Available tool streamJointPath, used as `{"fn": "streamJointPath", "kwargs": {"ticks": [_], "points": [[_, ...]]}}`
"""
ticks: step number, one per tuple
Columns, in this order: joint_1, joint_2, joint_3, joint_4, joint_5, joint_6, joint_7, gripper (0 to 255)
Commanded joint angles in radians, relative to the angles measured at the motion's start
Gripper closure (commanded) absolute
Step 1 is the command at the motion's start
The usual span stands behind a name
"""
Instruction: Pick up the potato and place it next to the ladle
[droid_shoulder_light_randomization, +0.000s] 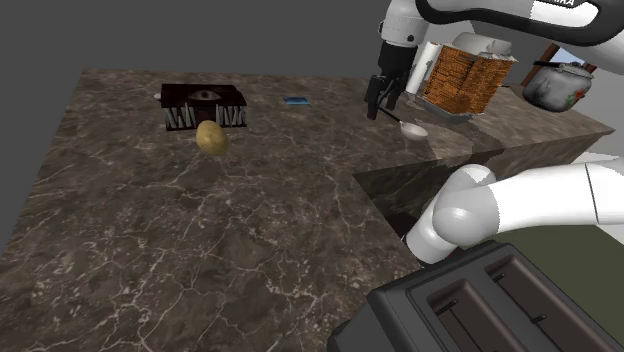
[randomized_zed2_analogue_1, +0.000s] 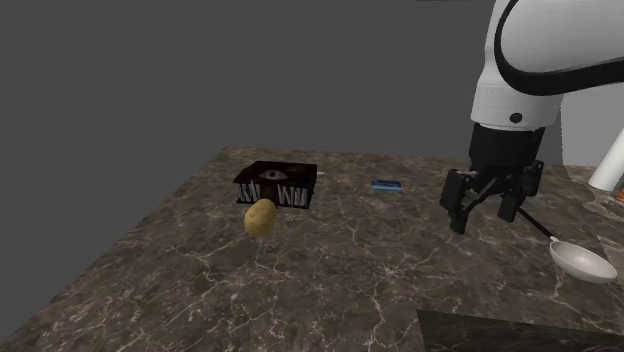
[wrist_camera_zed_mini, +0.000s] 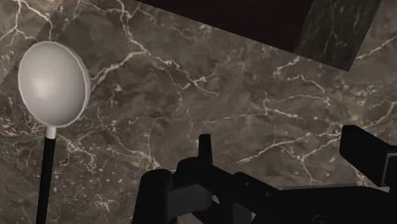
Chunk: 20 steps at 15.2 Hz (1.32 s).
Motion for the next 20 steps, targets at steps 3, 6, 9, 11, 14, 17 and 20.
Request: {"fn": "streamJointPath", "kwargs": {"ticks": [3, 6, 9, 11, 14, 17, 20], "points": [[0.012, 0.031, 0.039, 0.005, 0.032, 0.033, 0.052, 0], [0.028, 0.086, 0.097, 0.023, 0.074, 0.084, 0.127, 0], [0.042, 0.152, 0.154, 0.052, 0.108, 0.135, 0.201, 0], [0.05, 0.2, 0.191, 0.078, 0.124, 0.168, 0.25, 0], [0.058, 0.279, 0.244, 0.126, 0.14, 0.215, 0.323, 0], [0.063, 0.366, 0.296, 0.186, 0.144, 0.256, 0.397, 0], [0.067, 0.459, 0.346, 0.257, 0.134, 0.292, 0.474, 0]]}}
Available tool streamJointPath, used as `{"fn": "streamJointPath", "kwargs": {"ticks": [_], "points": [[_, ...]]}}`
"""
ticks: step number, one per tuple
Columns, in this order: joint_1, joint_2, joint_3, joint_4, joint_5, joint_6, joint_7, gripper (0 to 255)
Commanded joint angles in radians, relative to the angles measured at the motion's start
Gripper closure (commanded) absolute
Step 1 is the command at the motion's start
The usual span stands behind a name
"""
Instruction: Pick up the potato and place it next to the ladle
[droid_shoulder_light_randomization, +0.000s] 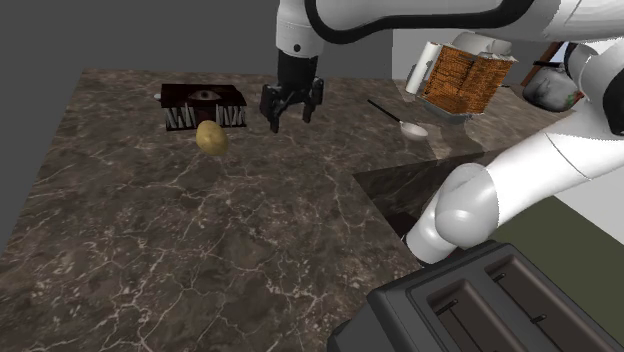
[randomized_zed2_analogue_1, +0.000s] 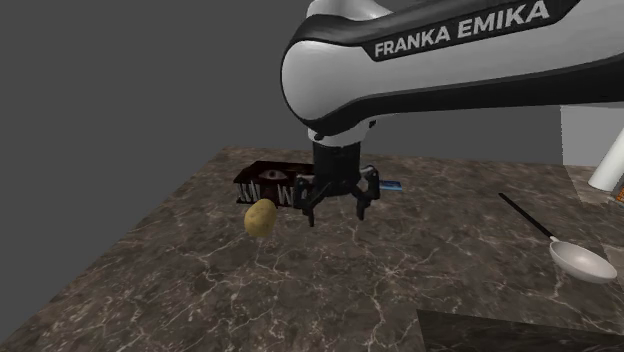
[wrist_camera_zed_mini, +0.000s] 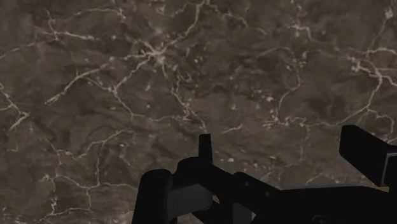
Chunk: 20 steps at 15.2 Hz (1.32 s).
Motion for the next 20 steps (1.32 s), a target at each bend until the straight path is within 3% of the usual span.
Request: {"fn": "streamJointPath", "kwargs": {"ticks": [1, 6, 12, 20], "points": [[0.002, 0.064, 0.032, 0.058, -0.01, 0.016, 0.053, 0], [0.014, 0.24, 0.104, 0.21, -0.069, 0.051, 0.189, 0], [0.061, 0.475, 0.16, 0.444, -0.186, 0.046, 0.353, 0], [0.06, 0.486, 0.155, 0.355, -0.193, 0.145, 0.358, 0]]}}
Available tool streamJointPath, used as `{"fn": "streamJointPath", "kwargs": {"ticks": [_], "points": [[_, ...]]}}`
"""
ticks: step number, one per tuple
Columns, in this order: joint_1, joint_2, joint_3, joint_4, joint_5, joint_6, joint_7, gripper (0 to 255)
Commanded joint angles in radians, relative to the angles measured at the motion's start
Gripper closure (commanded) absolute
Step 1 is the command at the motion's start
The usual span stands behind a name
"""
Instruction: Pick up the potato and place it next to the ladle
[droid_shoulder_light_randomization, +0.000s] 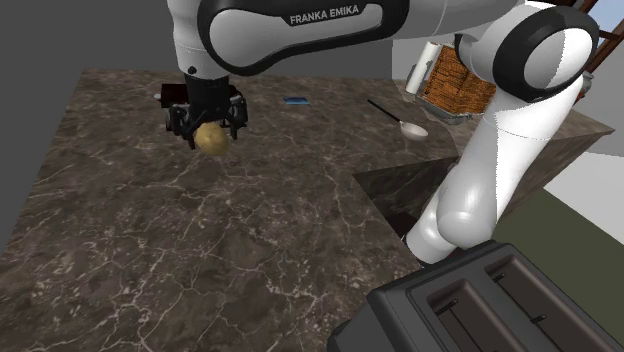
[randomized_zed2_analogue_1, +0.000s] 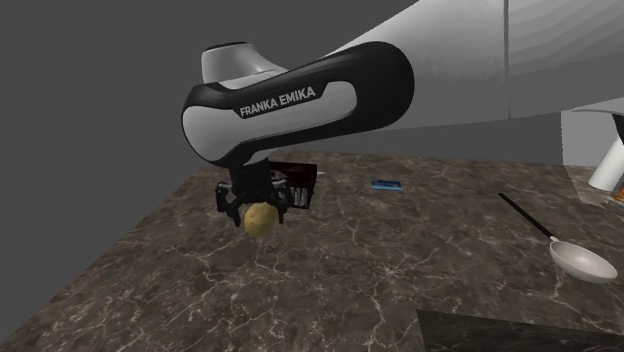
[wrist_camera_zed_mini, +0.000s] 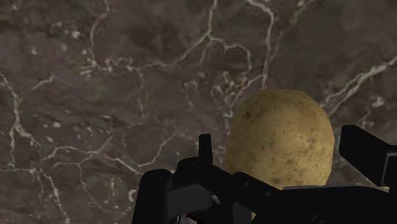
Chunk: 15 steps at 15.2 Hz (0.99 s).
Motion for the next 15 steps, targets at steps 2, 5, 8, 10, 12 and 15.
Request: {"fn": "streamJointPath", "kwargs": {"ticks": [2, 5, 8, 10, 12, 15], "points": [[0.0, 0.001, 0.0, -0.008, -0.001, 0.01, 0.001, 0], [0.0, 0.001, 0.0, -0.008, -0.001, 0.01, 0.001, 0], [0.0, 0.001, 0.0, -0.008, -0.001, 0.01, 0.001, 0], [0.0, 0.001, 0.0, -0.008, -0.001, 0.01, 0.001, 255], [0.0, 0.001, 0.0, -0.008, -0.001, 0.009, 0.0, 255], [0.0, 0.001, 0.0, -0.008, -0.001, 0.01, 0.001, 255]]}}
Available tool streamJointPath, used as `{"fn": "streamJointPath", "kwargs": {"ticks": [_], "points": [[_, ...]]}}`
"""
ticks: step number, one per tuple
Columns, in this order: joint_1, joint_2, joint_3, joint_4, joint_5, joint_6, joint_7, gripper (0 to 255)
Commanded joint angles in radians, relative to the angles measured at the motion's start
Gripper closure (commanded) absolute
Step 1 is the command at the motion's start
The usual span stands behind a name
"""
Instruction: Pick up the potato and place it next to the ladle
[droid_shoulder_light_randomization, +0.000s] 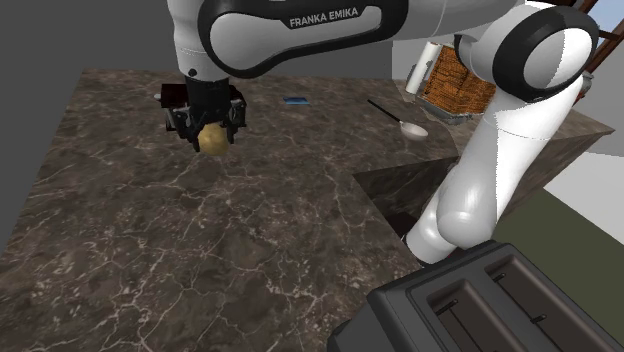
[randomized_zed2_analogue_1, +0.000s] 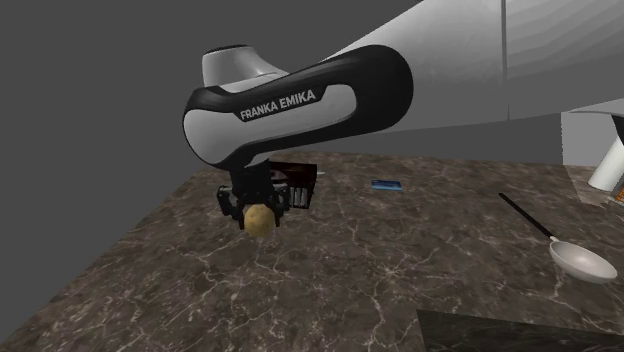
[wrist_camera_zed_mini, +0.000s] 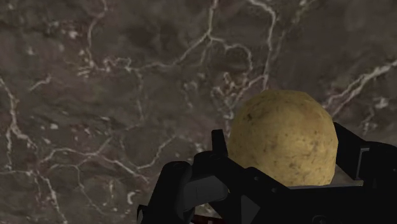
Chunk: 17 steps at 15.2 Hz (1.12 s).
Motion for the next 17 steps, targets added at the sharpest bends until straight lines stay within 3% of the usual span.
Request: {"fn": "streamJointPath", "kwargs": {"ticks": [1, 17], "points": [[0.0, 0.0, 0.0, 0.0, 0.0, 0.0, 0.0, 255], [0.004, -0.008, 0.004, 0.178, 0.008, -0.185, -0.013, 255]]}}
